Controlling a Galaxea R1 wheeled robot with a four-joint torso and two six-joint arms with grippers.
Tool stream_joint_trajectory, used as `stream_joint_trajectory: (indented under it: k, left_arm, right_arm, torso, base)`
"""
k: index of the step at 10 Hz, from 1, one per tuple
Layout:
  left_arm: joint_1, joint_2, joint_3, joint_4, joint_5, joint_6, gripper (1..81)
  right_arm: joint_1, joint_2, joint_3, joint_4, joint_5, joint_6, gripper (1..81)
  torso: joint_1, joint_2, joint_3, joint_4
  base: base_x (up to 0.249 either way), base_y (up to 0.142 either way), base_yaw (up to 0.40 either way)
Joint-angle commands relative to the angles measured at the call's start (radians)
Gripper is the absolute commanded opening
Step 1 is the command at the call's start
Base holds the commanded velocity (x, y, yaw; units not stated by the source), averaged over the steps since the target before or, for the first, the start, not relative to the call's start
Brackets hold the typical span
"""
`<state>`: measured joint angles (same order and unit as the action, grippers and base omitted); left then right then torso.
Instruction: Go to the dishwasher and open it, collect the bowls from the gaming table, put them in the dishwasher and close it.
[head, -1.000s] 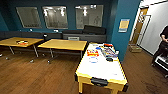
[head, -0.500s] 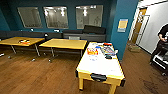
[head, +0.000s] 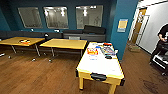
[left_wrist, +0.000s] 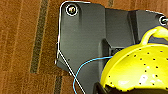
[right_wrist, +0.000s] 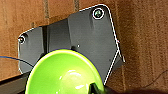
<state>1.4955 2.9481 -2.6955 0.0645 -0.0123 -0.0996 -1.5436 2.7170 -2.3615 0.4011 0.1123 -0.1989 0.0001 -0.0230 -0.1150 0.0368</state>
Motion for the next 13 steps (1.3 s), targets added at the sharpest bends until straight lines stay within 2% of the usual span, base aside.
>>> stream_joint_trajectory:
  k: [1,8,13]
  left_arm:
    - [-0.028,-0.006,-0.003,0.011,0.063,0.009,1.0]
    - [-0.028,-0.004,-0.003,0.028,0.063,0.009,1.0]
    - [-0.028,-0.001,-0.003,0.029,0.064,0.009,1.0]
  right_arm:
    - [0.027,-0.018,-0.004,-0.010,-0.065,-0.004,1.0]
    - [0.027,-0.018,-0.004,-0.010,-0.065,-0.004,1.0]
    - [0.026,-0.012,-0.004,-0.010,-0.065,-0.005,1.0]
  torso:
    - [0.000,0.000,0.000,0.000]
    - [0.000,0.000,0.000,0.000]
    - [0.000,0.000,0.000,0.000]
  base:
    - [0.000,0.000,0.000]
    - [0.000,0.000,0.000]
    - [0.000,0.000,-0.350]
